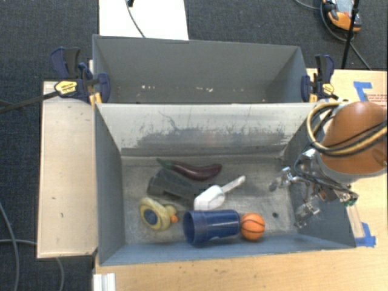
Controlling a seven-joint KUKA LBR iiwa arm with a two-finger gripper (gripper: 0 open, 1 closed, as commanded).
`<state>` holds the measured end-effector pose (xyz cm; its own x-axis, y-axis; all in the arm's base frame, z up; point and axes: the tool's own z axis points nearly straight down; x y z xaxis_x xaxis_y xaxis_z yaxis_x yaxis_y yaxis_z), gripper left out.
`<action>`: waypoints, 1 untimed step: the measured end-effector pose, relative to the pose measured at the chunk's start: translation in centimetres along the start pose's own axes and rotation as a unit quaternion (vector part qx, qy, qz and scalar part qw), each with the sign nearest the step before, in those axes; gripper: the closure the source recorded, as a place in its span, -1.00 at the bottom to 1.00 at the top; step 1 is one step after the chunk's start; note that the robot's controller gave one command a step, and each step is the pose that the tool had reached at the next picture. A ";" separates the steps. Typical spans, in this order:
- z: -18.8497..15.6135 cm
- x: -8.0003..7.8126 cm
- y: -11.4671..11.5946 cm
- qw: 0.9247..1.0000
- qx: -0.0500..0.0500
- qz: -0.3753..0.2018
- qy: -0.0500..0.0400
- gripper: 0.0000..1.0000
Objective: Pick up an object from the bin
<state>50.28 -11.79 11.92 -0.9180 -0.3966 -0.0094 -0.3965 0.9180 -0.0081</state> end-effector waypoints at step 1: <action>3.8 -1.8 5.0 1.000 -0.004 -0.026 0.004 -1.00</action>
Offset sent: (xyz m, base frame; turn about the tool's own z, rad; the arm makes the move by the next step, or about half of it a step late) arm 0.0436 0.0542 -0.0180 -0.0012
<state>50.03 -6.52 8.11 -0.8965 -0.4430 -0.0009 -0.4430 0.8965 0.0004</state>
